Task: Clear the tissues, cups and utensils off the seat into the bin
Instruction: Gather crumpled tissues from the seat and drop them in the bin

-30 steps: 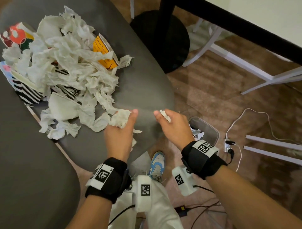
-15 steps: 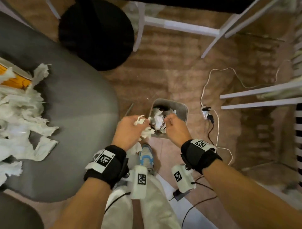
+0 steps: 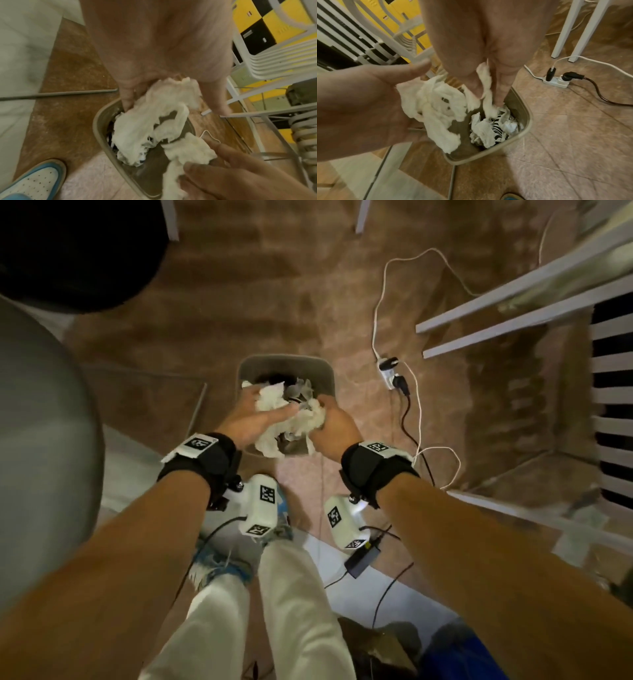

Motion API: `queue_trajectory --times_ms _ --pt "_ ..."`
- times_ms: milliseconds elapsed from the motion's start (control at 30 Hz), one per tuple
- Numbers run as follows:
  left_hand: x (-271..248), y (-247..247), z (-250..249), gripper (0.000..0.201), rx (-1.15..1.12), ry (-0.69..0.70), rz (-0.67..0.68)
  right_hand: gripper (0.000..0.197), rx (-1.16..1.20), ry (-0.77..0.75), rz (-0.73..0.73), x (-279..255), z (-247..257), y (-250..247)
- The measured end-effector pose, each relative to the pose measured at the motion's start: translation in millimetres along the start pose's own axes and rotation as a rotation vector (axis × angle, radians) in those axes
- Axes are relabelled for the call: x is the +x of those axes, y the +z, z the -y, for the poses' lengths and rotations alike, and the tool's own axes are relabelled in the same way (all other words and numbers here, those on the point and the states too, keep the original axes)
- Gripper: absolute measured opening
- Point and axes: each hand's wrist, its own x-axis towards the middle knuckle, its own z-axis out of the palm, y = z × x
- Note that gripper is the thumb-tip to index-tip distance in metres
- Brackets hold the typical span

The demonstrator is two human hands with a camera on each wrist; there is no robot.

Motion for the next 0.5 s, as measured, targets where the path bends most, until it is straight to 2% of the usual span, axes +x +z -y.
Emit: queue_trajectory --times_ms 67,100,200,300,400,500 --pt "-4 3 5 0.089 0.029 0.002 0.087 0.061 0.031 -0.014 0.018 -3 -4 -3" --pt "-8 3 6 0.088 0.034 0.004 0.103 0.061 0.022 -0.009 0.008 -6 -6 -5" --pt "-31 0 11 0.060 -0.051 0.026 0.062 0.058 -0.027 0.028 -0.025 -19 -8 -9" --pt "-70 -10 12 0.037 -0.110 0.074 0.018 0.046 -0.080 -0.010 -0.034 -42 5 -12" --pt "-114 -31 21 0.022 -0.141 0.119 -0.030 0.041 -0.192 -0.093 -0.002 -67 33 -9" --pt "-160 -70 28 0.017 -0.210 0.199 -0.114 0.040 -0.284 -0.216 0.035 -84 86 1"
